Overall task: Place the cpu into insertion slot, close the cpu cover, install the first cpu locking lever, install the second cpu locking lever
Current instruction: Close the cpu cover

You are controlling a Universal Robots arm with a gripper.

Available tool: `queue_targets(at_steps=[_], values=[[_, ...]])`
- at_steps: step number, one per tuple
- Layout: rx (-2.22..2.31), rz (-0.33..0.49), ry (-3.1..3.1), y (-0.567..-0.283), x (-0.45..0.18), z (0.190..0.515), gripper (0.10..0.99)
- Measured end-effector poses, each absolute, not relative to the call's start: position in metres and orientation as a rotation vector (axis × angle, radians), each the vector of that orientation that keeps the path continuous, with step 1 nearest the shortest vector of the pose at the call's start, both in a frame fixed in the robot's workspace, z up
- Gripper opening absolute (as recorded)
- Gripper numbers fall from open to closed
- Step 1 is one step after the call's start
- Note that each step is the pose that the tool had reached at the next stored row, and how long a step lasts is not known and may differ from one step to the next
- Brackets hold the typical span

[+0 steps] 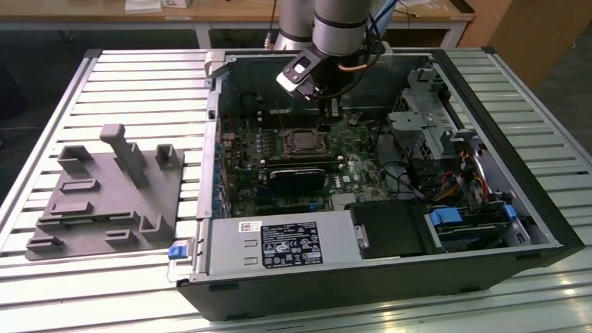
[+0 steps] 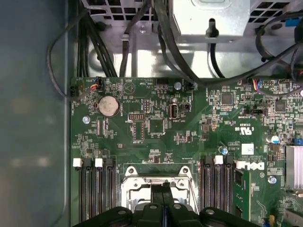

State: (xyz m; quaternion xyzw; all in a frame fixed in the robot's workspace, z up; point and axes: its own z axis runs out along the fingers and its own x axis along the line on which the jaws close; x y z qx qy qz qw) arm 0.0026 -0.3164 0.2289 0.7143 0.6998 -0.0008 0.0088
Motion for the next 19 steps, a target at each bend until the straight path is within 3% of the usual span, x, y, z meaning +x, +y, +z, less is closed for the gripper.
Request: queue_targets(at_steps=[19], values=[[2.228,0.004,2.183,-0.316,-0.028,0.219,0.106]])
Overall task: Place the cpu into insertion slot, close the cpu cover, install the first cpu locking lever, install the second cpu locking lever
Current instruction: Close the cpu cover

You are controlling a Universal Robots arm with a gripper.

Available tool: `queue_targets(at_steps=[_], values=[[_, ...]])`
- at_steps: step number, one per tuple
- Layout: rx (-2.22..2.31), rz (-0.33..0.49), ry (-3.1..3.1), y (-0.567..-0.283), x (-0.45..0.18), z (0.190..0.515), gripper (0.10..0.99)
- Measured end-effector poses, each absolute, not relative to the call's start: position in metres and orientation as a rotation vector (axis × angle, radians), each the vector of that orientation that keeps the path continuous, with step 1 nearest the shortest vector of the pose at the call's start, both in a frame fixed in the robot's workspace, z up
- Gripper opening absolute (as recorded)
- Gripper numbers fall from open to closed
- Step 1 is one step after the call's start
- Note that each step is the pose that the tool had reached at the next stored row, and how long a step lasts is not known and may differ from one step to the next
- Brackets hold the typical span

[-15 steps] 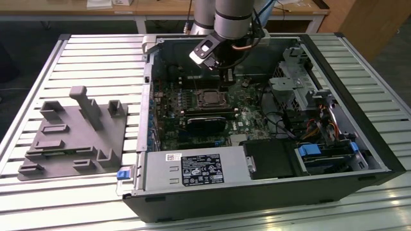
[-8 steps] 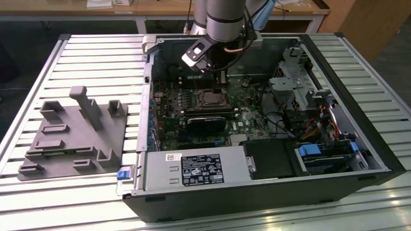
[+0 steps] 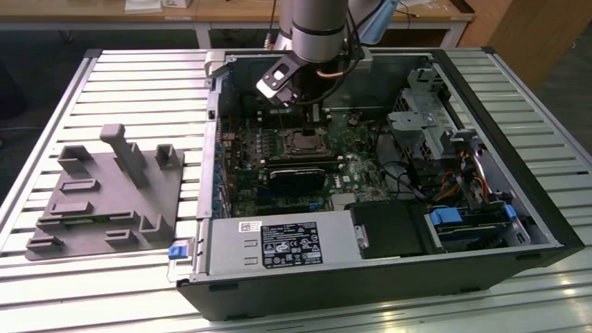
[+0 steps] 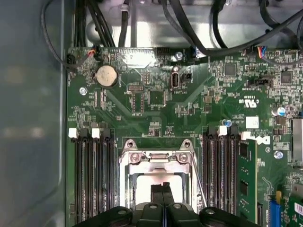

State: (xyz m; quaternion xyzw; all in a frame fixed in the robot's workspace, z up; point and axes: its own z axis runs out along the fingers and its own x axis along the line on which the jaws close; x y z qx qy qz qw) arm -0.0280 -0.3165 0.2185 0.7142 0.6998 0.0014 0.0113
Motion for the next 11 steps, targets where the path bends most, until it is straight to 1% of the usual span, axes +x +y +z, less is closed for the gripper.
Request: queue_targets(at_steps=[11], values=[[2.21,0.005,2.201,-0.3164,-0.0312,0.2178,0.106]])
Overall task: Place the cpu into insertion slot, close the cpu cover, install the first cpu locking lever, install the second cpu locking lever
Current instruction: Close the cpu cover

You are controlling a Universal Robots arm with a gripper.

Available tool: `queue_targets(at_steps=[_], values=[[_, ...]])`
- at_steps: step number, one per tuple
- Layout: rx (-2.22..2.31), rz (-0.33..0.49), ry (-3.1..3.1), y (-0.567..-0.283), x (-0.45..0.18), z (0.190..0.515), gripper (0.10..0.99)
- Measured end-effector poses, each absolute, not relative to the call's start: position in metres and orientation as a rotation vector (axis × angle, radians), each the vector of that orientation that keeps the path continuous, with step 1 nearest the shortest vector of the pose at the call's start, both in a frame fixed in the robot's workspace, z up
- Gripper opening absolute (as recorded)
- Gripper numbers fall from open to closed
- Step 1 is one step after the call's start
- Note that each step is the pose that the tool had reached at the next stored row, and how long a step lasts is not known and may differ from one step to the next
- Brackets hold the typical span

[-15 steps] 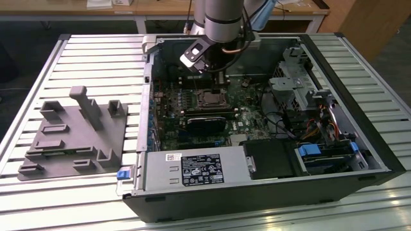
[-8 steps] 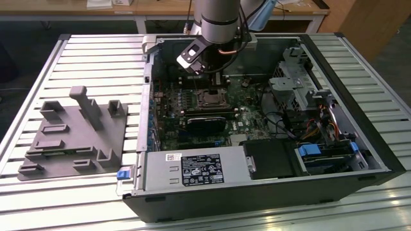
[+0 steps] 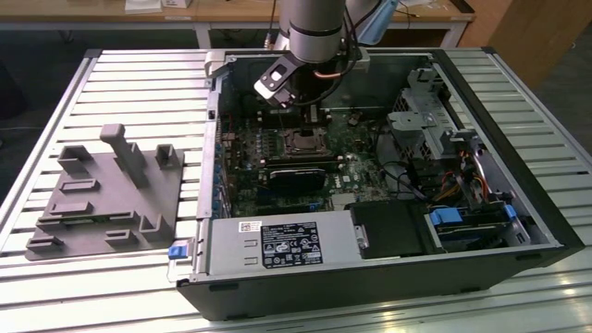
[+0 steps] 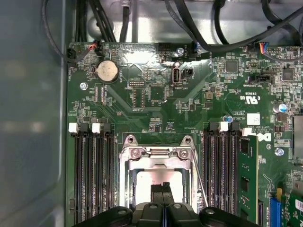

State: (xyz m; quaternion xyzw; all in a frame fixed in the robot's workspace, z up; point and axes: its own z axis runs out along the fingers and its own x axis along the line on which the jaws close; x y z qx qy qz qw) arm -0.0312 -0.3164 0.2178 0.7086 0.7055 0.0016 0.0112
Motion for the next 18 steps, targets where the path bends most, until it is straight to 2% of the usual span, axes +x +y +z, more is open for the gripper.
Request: queue_targets(at_steps=[18], values=[[1.826,0.01,2.53,-0.3164,-0.0312,0.2178,0.106]])
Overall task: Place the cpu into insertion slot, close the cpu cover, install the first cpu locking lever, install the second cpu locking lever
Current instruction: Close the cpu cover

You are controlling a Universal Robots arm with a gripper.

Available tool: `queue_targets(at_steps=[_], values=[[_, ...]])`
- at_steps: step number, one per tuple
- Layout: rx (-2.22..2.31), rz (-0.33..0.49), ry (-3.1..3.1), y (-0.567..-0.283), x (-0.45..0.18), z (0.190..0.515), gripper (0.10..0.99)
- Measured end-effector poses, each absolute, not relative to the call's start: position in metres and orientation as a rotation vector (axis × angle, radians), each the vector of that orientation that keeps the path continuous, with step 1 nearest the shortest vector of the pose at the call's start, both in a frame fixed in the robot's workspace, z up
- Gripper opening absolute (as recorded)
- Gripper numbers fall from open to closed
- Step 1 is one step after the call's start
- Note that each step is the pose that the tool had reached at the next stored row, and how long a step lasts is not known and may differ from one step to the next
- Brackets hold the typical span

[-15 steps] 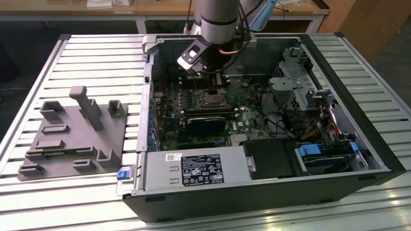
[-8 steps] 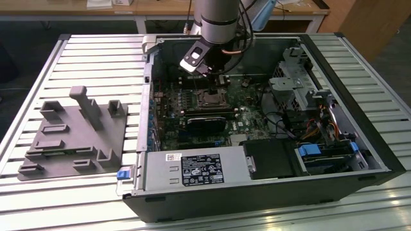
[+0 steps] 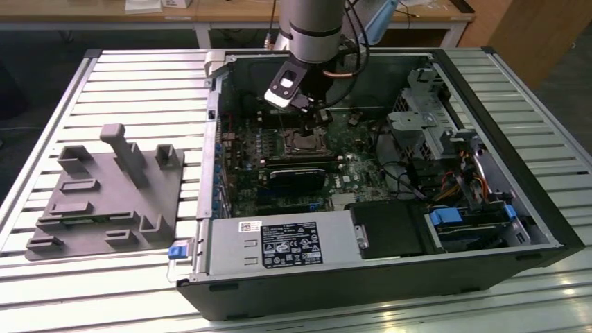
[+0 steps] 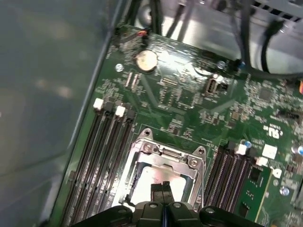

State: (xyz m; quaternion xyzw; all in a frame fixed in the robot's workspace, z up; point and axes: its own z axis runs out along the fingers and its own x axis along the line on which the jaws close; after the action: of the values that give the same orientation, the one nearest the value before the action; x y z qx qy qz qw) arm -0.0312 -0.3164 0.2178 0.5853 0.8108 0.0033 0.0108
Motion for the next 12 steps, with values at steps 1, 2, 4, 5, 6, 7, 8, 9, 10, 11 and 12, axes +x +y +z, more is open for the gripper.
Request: queue_targets(at_steps=[1,2,4,5,6,7,8,9,10,11,12], values=[[1.803,0.011,2.546,-0.3164,-0.0312,0.2178,0.106],[1.78,0.011,2.562,-0.3164,-0.0312,0.2178,0.106],[1.734,0.012,2.594,-0.3164,-0.0312,0.2177,0.106],[1.709,0.012,2.61,-0.3164,-0.0312,0.2177,0.106],[1.686,0.012,2.626,-0.3164,-0.0312,0.2177,0.106],[1.662,0.013,2.641,-0.3164,-0.0312,0.2177,0.106],[1.638,0.013,2.656,-0.3164,-0.0312,0.2177,0.106],[1.614,0.013,2.671,-0.3164,-0.0312,0.2177,0.106],[1.59,0.014,2.685,-0.3164,-0.0312,0.2177,0.106],[1.566,0.014,2.7,-0.3164,-0.0312,0.2177,0.106],[1.541,0.014,2.714,-0.3164,-0.0312,0.2177,0.106]])
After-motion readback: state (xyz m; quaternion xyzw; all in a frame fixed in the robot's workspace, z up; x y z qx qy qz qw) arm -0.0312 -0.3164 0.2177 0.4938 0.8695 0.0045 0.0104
